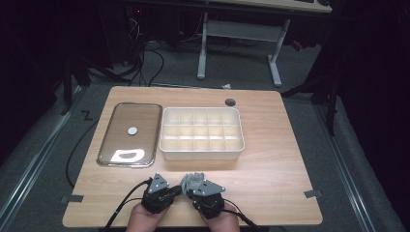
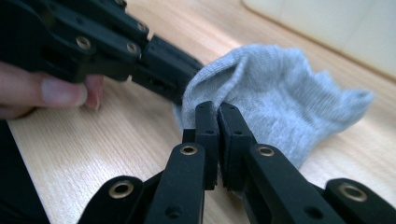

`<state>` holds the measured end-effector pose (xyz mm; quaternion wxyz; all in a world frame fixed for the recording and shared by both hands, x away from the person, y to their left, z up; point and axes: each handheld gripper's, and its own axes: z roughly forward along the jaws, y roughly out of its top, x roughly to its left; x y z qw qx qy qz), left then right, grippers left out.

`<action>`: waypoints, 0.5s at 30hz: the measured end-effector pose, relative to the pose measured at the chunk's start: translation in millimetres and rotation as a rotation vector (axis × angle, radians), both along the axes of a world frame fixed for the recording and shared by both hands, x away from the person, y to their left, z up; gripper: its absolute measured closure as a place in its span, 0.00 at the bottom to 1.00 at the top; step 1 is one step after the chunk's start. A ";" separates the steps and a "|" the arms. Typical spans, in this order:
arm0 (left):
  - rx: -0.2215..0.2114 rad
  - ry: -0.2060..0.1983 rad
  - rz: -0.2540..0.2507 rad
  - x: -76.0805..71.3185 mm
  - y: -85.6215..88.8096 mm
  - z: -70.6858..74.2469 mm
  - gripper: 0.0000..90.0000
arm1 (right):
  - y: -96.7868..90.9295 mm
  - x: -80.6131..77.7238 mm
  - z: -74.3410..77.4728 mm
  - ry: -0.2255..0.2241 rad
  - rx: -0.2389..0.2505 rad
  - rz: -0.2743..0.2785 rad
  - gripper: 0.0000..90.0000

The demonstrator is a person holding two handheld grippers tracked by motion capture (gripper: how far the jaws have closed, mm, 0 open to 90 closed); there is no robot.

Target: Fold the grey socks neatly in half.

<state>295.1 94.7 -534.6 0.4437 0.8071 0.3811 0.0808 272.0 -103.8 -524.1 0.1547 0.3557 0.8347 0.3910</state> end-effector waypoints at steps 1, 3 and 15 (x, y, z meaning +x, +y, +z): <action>0.000 0.001 0.001 -0.1 0.1 0.0 0.95 | 0.7 -0.3 -1.1 0.001 -0.003 0.000 0.99; -0.001 0.001 0.001 0.0 0.1 -0.1 0.95 | 1.8 -0.3 -1.8 -0.002 -0.004 0.004 0.99; -0.071 0.002 0.042 2.1 13.4 5.9 0.86 | 6.2 2.3 -4.4 -0.002 0.002 0.029 0.99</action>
